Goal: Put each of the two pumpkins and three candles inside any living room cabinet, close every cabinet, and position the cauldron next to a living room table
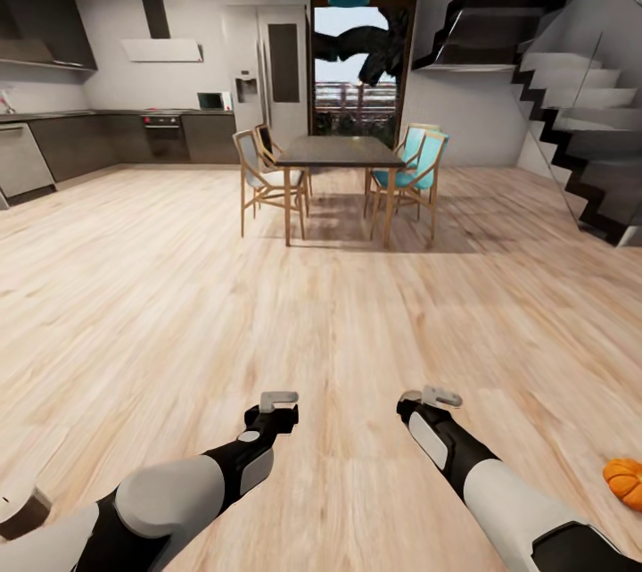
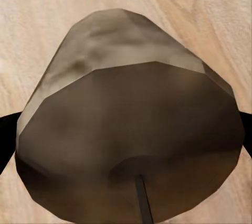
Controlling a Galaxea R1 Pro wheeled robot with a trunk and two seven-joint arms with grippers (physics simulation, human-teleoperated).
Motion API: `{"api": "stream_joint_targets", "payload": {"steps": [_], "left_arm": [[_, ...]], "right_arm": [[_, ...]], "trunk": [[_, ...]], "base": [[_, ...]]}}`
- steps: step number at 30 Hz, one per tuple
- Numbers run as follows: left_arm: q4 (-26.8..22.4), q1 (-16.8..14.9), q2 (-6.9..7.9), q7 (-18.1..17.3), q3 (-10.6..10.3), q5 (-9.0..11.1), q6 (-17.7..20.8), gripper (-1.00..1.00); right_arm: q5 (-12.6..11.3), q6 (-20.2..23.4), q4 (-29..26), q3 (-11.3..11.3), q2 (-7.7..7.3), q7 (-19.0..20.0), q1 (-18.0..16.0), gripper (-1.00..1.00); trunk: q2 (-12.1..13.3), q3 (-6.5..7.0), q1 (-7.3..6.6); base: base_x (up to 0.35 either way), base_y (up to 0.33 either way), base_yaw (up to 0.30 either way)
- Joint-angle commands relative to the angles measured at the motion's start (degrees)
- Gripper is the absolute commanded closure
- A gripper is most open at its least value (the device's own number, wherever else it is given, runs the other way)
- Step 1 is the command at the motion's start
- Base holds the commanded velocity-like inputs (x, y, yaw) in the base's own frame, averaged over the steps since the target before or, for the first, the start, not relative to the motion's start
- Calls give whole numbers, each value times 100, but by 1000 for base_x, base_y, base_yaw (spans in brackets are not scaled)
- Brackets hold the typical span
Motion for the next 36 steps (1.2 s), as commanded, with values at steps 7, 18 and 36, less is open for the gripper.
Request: {"api": "stream_joint_targets", "payload": {"steps": [7,18,36], "left_arm": [[-14,-5,0,43,-47,24,-23,-100],[-14,-5,0,43,-47,16,-16,-100],[-14,-4,0,43,-47,7,-18,-100]], "right_arm": [[-16,32,-12,51,-4,-45,-4,100],[-14,24,-12,51,10,-44,-4,100],[-2,-61,-4,58,24,-60,-4,100]], "trunk": [[-2,-6,2],[-2,-6,2],[-2,-7,2]], "base": [[335,-121,0],[335,-129,0],[334,-138,78]]}}
